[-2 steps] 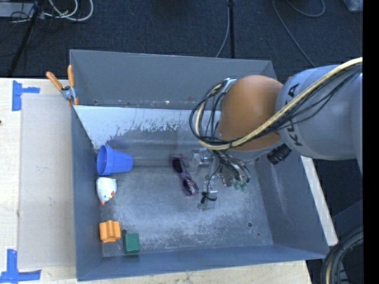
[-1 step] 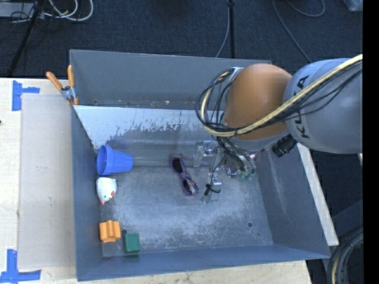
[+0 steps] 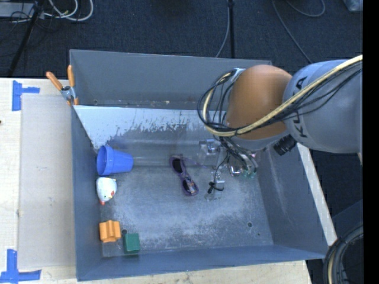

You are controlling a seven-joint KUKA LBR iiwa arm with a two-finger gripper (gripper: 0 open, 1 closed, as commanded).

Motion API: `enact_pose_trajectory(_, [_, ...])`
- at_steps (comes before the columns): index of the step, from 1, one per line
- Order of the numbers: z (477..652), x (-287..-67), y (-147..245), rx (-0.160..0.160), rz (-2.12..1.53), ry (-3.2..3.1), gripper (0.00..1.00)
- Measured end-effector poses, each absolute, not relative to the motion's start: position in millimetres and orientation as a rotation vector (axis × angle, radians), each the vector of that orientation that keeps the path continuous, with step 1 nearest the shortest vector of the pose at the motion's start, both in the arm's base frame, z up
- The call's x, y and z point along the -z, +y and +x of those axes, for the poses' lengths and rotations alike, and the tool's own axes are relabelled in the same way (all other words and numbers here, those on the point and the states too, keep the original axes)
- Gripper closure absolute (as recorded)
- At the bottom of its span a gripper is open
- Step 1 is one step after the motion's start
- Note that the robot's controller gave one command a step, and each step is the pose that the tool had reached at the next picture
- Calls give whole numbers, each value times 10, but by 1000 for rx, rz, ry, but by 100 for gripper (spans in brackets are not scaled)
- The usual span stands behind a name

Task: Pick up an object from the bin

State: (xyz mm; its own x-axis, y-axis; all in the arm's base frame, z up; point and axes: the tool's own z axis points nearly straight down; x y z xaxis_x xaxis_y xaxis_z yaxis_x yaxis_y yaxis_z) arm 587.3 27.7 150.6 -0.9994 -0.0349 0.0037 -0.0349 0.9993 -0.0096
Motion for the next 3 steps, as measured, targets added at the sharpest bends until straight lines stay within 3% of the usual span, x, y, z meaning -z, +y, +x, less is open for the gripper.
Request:
enact_pose_trajectory(1, [5985,-1016,398,3,-86,-3130,0])
enact_pose_trajectory(2, [5902,-857,515,-8,-192,-3121,0])
enact_pose_trajectory(3, [5286,-705,581,4,61,-3130,100])
